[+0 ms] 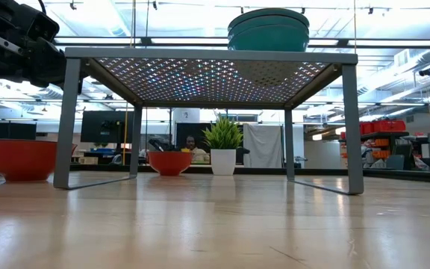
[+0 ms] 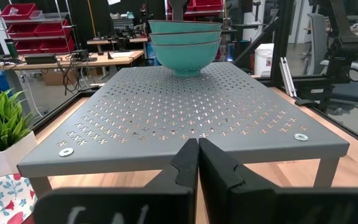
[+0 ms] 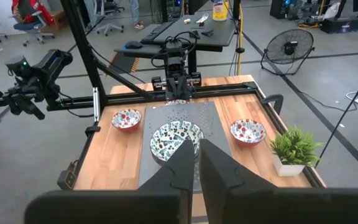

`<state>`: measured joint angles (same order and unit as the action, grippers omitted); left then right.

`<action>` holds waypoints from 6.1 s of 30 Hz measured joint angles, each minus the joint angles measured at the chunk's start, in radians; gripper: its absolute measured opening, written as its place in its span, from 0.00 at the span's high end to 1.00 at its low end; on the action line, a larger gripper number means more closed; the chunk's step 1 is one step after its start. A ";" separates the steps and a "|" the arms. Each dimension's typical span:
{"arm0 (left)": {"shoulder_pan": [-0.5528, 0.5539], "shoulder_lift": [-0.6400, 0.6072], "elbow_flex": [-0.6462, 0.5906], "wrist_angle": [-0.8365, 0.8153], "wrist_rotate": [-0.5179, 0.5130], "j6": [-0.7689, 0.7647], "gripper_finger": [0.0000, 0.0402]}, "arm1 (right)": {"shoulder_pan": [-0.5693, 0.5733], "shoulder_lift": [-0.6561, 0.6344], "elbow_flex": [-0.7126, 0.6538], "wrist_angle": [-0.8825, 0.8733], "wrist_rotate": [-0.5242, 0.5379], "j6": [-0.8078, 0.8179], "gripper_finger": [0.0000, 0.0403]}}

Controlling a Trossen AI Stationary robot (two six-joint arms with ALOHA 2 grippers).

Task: Pick & Place Mini bowls
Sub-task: Put the top red patterned bowl on the shelf

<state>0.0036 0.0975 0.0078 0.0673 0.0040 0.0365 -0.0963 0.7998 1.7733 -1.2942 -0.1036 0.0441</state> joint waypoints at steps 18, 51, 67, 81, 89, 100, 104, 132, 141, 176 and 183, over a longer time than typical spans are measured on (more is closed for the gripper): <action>0.000 0.000 0.000 0.000 0.000 0.000 0.95 | 0.000 0.000 0.000 0.001 0.000 -0.001 0.93; 0.000 0.000 0.000 0.000 0.000 0.000 0.95 | 0.000 0.000 0.000 0.001 0.000 -0.002 0.93; 0.000 0.000 0.000 0.036 0.002 -0.006 0.95 | 0.000 0.000 -0.001 0.001 0.000 -0.002 0.93; 0.000 0.000 0.000 0.568 0.019 0.007 0.99 | 0.000 0.000 -0.001 0.001 0.000 -0.002 0.93; 0.000 0.000 0.004 0.803 0.041 0.009 0.99 | 0.000 0.000 -0.001 0.001 0.000 -0.002 0.93; 0.000 0.000 0.258 0.701 0.103 0.065 1.00 | 0.000 0.000 -0.001 0.001 0.000 -0.002 0.93; 0.000 0.022 0.402 0.457 0.100 0.064 1.00 | 0.000 0.000 -0.001 0.001 0.000 -0.002 0.93; 0.000 0.491 1.125 -0.171 -0.036 0.028 1.00 | 0.000 0.000 -0.001 0.001 0.000 -0.002 0.93; 0.000 0.584 1.198 -0.202 -0.124 0.028 1.00 | 0.000 0.000 -0.001 0.001 0.000 -0.002 0.93; 0.200 0.690 1.197 -0.320 -0.299 0.179 0.99 | 0.000 0.000 -0.001 0.003 0.000 -0.002 0.93; 0.341 0.705 1.197 -0.320 -0.153 0.124 0.99 | 0.000 0.000 -0.001 0.003 0.000 -0.002 0.93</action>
<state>0.3445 0.8028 1.2053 -0.2531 -0.1492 0.1604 -0.0964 0.8001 1.7725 -1.2907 -0.1032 0.0425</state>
